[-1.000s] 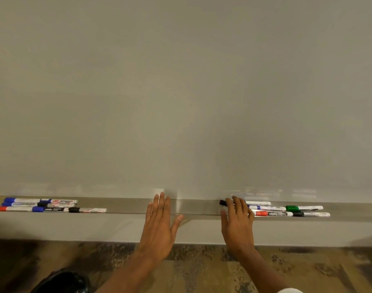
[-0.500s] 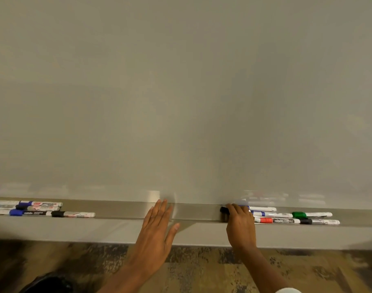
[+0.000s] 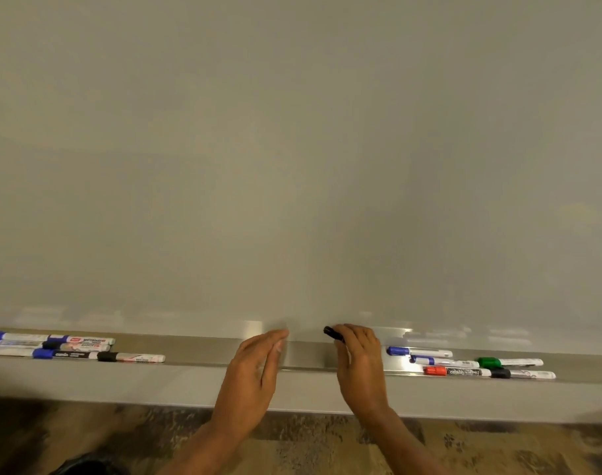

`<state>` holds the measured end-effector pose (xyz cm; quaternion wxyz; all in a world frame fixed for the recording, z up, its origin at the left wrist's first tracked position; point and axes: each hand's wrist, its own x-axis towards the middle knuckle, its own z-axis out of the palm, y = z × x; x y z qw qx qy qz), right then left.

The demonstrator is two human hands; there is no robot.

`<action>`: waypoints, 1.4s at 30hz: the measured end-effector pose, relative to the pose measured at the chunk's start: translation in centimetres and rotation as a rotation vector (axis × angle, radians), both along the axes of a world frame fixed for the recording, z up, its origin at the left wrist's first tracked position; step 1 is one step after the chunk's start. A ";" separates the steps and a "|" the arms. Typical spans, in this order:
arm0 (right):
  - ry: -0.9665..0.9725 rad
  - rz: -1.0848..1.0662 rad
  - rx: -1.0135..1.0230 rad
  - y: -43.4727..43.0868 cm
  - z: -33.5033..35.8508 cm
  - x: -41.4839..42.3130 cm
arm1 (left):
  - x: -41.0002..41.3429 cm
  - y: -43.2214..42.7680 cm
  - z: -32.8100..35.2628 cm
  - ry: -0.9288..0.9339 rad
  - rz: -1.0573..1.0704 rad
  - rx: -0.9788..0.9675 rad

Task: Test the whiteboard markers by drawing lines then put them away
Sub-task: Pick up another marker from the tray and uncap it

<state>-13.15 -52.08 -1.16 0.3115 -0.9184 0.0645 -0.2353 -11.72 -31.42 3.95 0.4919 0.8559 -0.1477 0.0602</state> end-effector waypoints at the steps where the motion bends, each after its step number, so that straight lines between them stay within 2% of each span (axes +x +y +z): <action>1: -0.027 0.000 0.064 1.0 1.2 0.0 | 0.1 -0.2 1.3 0.058 0.019 -0.070; 4: -0.091 0.039 0.315 3.6 5.7 -0.2 | 0.3 -0.8 5.6 0.189 0.039 -0.264; 8: -0.101 0.070 0.689 5.9 13.2 -1.1 | 0.4 -0.8 11.4 0.245 0.035 -0.411; 14: -0.082 0.180 0.987 8.0 22.9 -2.8 | -0.1 0.1 19.2 0.352 -0.140 -0.527; 20: -0.100 0.285 1.040 9.6 29.6 -4.5 | -1.2 0.8 25.2 0.335 -0.285 -0.628; 28: 0.076 0.372 1.091 10.4 35.4 -5.1 | -1.7 1.5 30.6 0.422 -0.418 -0.852; 34: 0.046 0.240 1.016 11.2 37.3 -4.6 | -1.4 1.5 33.3 0.342 -0.277 -0.875; 36: 0.042 0.218 0.986 11.5 37.4 -4.7 | -0.6 2.0 34.6 0.294 -0.231 -0.942; 39: -0.005 0.237 0.959 11.3 38.2 -4.8 | 0.6 3.0 36.6 0.213 -0.169 -1.007; 42: -0.042 0.305 1.009 10.2 40.0 -4.1 | 1.4 3.4 37.8 0.076 -0.114 -0.983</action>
